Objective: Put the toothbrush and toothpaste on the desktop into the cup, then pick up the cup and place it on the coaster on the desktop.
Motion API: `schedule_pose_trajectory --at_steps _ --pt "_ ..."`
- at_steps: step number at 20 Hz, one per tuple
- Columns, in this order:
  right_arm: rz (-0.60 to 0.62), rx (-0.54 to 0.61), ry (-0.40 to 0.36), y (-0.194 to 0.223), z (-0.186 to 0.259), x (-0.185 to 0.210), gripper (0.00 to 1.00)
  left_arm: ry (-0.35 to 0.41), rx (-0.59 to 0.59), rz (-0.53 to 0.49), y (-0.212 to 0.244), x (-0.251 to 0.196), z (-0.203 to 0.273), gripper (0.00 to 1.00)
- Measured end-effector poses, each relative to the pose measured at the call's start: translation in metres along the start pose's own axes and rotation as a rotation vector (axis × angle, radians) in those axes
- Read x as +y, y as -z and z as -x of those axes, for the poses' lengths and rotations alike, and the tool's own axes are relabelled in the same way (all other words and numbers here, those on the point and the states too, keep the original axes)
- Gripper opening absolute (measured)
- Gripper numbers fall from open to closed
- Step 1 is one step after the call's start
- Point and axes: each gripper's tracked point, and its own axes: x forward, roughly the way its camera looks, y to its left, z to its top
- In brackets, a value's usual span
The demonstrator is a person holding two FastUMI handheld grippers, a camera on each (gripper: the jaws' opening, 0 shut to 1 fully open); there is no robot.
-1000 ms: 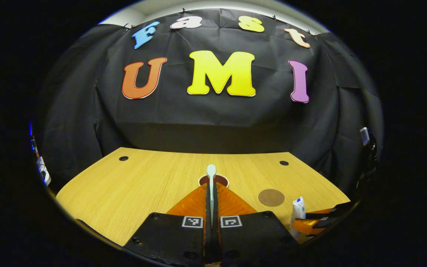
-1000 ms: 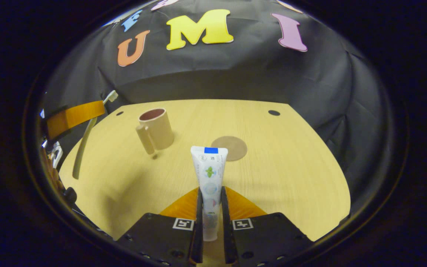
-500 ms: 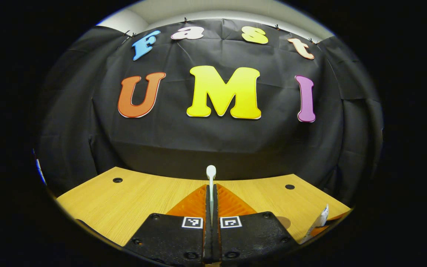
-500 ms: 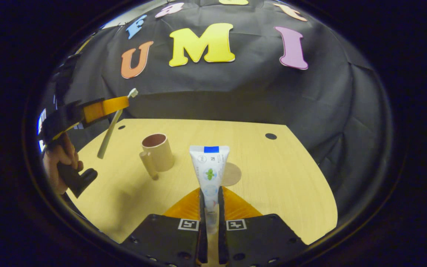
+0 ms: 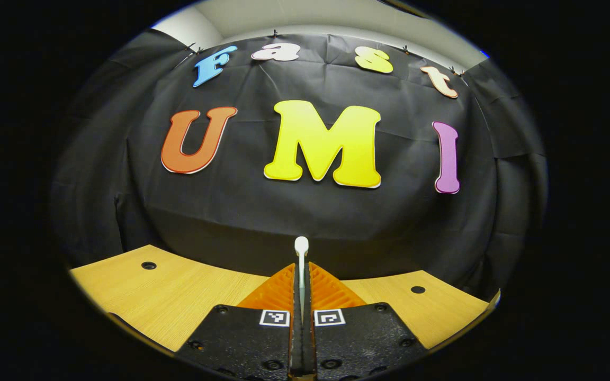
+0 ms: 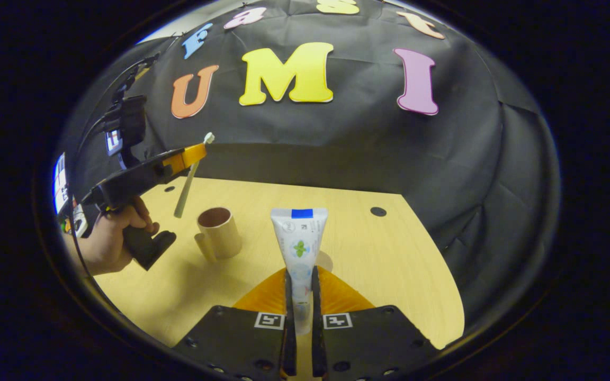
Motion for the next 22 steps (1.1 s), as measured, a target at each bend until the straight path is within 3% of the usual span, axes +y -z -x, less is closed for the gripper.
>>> schedule_pose_trajectory --at_steps 22 --pt "-0.024 0.028 0.005 0.011 -0.009 -0.004 0.11 0.004 0.059 0.026 0.04 0.002 -0.022 0.07"
